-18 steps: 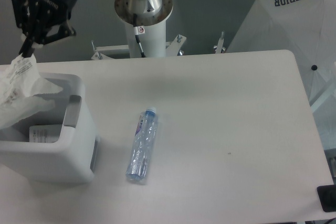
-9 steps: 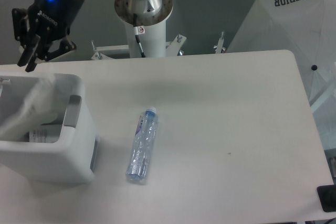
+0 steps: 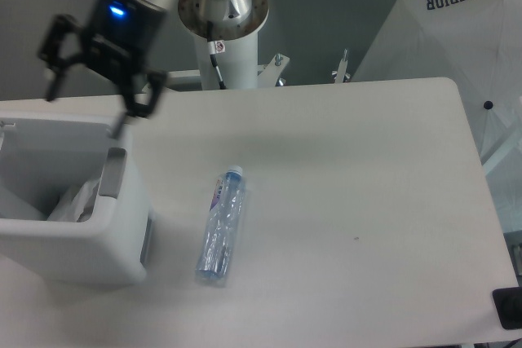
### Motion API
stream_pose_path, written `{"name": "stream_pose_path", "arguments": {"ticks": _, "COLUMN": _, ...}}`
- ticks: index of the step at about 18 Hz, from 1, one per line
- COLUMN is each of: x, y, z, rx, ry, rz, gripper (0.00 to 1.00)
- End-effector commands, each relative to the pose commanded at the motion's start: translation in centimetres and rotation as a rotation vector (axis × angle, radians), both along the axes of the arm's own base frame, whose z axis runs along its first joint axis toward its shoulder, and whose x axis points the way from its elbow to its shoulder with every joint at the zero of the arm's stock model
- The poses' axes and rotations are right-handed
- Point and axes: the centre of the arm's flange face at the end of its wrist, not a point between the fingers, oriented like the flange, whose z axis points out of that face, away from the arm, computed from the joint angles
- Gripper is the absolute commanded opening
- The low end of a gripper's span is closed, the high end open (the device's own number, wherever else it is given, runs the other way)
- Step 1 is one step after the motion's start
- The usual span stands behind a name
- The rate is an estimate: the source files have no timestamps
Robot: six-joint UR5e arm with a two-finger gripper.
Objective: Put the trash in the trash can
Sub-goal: 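Move the gripper over the clear water bottle and lower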
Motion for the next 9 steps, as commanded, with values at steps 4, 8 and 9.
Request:
{"name": "stream_pose_path", "arguments": {"ticks": 4, "x": -5.8, "y": 1.7, "z": -4.1, "rx": -0.08, "ry": -0.066, "rz": 0.109, "gripper": 1.0}}
{"name": "stream_pose_path", "arguments": {"ticks": 8, "x": -9.7, "y": 3.5, "z": -9.1, "rx": -0.233, "ry": -0.025, "rz": 0.181, "gripper": 1.0}}
{"name": "stream_pose_path", "arguments": {"ticks": 9, "x": -9.5, "y": 4.1, "z": -9.9, "rx": -0.249, "ry": -0.022, "rz": 0.17, "gripper": 1.0}}
